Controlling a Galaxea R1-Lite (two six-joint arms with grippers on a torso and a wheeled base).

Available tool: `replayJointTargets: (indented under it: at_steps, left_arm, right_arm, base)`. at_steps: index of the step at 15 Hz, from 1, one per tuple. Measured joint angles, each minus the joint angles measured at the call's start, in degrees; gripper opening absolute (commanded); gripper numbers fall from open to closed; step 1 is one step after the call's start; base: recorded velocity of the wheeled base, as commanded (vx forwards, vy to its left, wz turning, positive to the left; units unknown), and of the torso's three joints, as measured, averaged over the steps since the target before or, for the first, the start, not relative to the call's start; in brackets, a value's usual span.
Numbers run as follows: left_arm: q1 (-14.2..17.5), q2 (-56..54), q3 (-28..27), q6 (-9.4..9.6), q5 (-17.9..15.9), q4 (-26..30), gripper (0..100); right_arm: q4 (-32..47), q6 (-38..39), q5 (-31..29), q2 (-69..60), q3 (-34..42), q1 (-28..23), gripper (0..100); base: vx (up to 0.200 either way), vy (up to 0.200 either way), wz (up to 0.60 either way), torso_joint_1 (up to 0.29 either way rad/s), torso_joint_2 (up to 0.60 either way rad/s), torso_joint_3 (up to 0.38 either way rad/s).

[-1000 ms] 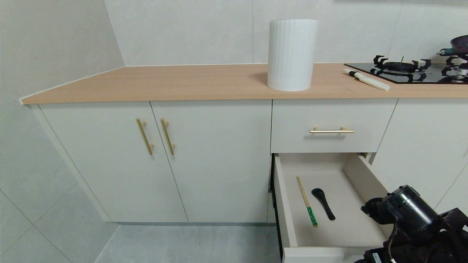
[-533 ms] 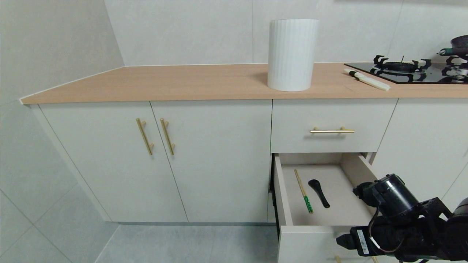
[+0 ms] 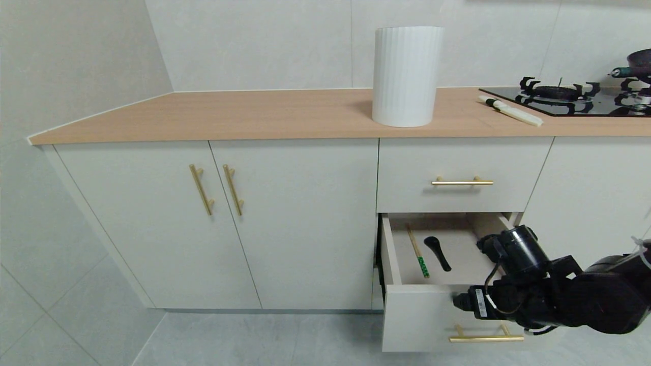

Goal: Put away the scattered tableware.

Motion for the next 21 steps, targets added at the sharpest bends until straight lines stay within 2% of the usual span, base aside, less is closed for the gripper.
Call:
replayJointTargets:
  at_steps: [11, 17, 21]
  left_arm:
    - [-0.01, 0.0, 0.0, 0.0, 0.0, 0.0, 100]
    - [0.0, 0.0, 0.0, 0.0, -0.02, 0.0, 100]
    - [0.0, 0.0, 0.0, 0.0, 0.0, 0.0, 100]
  right_arm:
    - [-0.28, -4.52, -2.07, 14.41, -21.77, -6.1, 100]
    - [-12.26, -4.82, -3.72, 20.53, -24.5, -7.0, 100]
    - [-14.64, -4.71, -3.66, 23.67, -26.69, -8.44, 100]
  base:
    - [0.0, 0.0, 0.0, 0.0, 0.0, 0.0]
    - [0.0, 0.0, 0.0, 0.0, 0.0, 0.0]
    - [0.0, 0.0, 0.0, 0.0, 0.0, 0.0]
